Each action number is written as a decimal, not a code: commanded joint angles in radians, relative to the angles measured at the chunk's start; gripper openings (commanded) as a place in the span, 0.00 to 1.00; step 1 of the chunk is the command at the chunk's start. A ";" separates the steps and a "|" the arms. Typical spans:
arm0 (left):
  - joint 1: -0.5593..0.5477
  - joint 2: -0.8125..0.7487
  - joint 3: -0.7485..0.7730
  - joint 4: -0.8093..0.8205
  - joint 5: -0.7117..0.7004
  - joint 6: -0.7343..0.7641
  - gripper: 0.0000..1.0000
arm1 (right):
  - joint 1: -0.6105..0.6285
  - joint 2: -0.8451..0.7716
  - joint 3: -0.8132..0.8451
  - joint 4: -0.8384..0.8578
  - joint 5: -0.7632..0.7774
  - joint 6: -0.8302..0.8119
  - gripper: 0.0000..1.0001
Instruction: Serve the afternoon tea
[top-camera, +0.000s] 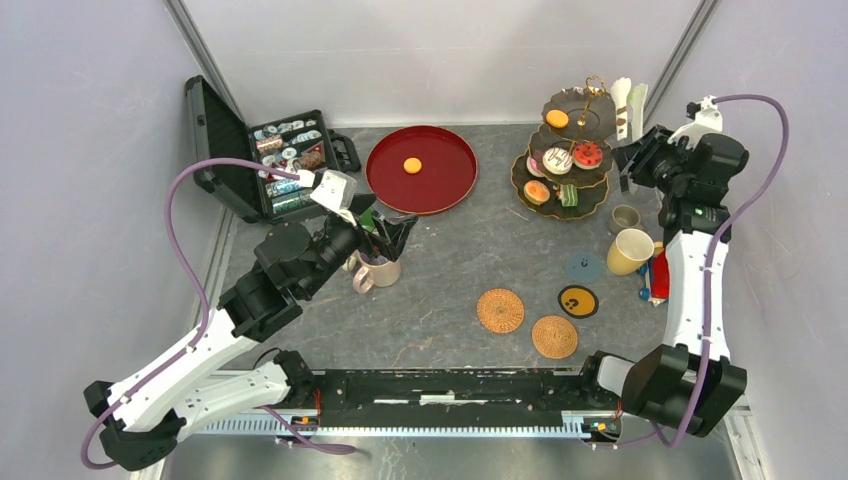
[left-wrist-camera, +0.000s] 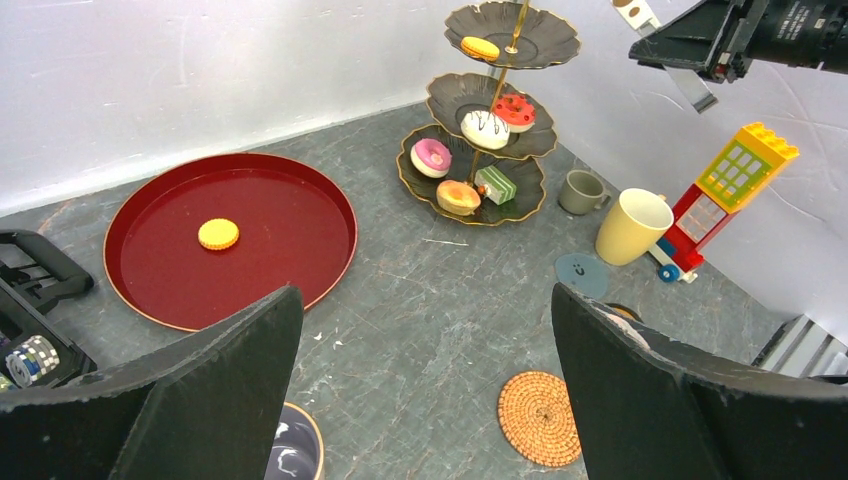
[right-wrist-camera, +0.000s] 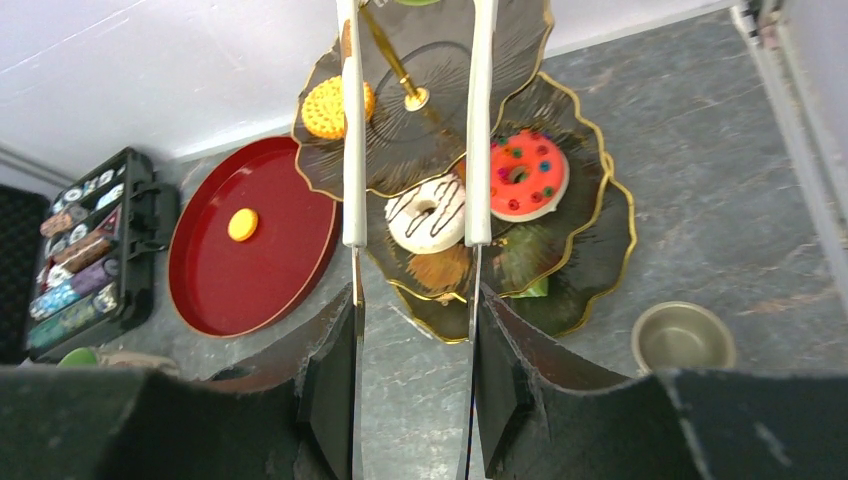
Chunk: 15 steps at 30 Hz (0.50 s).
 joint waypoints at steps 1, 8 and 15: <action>-0.003 0.001 0.011 0.022 -0.007 -0.008 1.00 | -0.002 0.019 -0.014 0.084 -0.078 0.023 0.15; -0.003 0.006 0.011 0.021 -0.011 -0.005 1.00 | -0.001 0.053 -0.016 0.052 0.003 -0.008 0.31; -0.002 0.012 0.011 0.020 -0.011 -0.005 1.00 | -0.001 0.083 -0.014 0.058 -0.002 -0.020 0.45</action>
